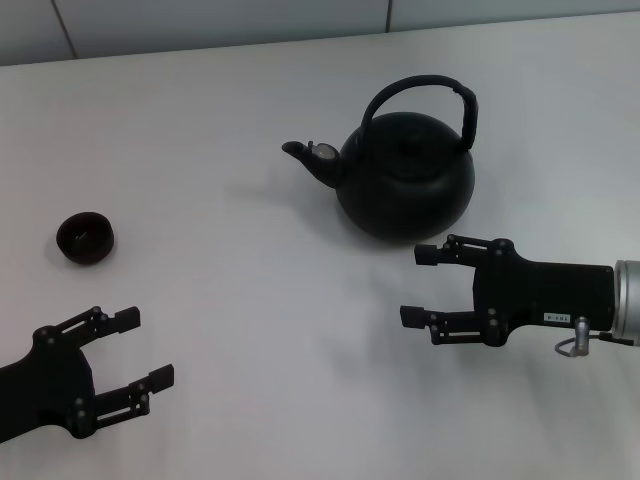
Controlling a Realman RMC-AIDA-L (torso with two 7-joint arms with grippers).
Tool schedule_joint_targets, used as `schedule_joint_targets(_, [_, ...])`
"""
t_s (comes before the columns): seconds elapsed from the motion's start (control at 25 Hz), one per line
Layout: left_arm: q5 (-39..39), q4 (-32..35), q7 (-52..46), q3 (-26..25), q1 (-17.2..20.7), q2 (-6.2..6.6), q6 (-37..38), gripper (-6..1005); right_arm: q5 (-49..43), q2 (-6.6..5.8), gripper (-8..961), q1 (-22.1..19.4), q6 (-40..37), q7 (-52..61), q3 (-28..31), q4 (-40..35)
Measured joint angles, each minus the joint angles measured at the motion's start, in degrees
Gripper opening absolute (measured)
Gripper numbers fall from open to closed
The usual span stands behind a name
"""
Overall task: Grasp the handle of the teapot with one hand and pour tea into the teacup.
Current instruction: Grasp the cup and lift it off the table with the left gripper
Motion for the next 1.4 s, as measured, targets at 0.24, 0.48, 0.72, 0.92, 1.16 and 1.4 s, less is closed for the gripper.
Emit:
schedule_joint_targets(0.24, [0.0, 0.0, 0.0, 0.0, 0.0, 0.00, -0.1, 811, 0.0, 0.00, 824, 0.0, 0.0, 0.0, 0.0, 0.1])
schedule_joint_targets(0.48, [0.0, 0.0, 0.0, 0.0, -0.2, 0.00, -0.3, 812, 0.0, 0.00, 825, 0.1, 0.1, 0.0, 0.0, 0.3])
schedule_joint_targets(0.72, [0.0, 0.0, 0.0, 0.0, -0.2, 0.00, -0.4, 811, 0.0, 0.00, 825, 0.2, 0.2, 0.0, 0.0, 0.4])
schedule_joint_targets(0.92, [0.0, 0.0, 0.0, 0.0, -0.2, 0.00, -0.5, 811, 0.0, 0.00, 824, 0.2, 0.3, 0.0, 0.0, 0.4])
schedule_joint_targets(1.16, [-0.2, 0.0, 0.0, 0.0, -0.3, -0.08, -0.5, 812, 0.0, 0.00, 824, 0.3, 0.3, 0.0, 0.0, 0.4])
schedule_joint_targets(1.4, [-0.3, 0.0, 0.4, -4.3, -0.1, -0.51, -1.1, 811, 0.0, 0.00, 824, 0.4, 0.4, 0.0, 0.0, 0.5])
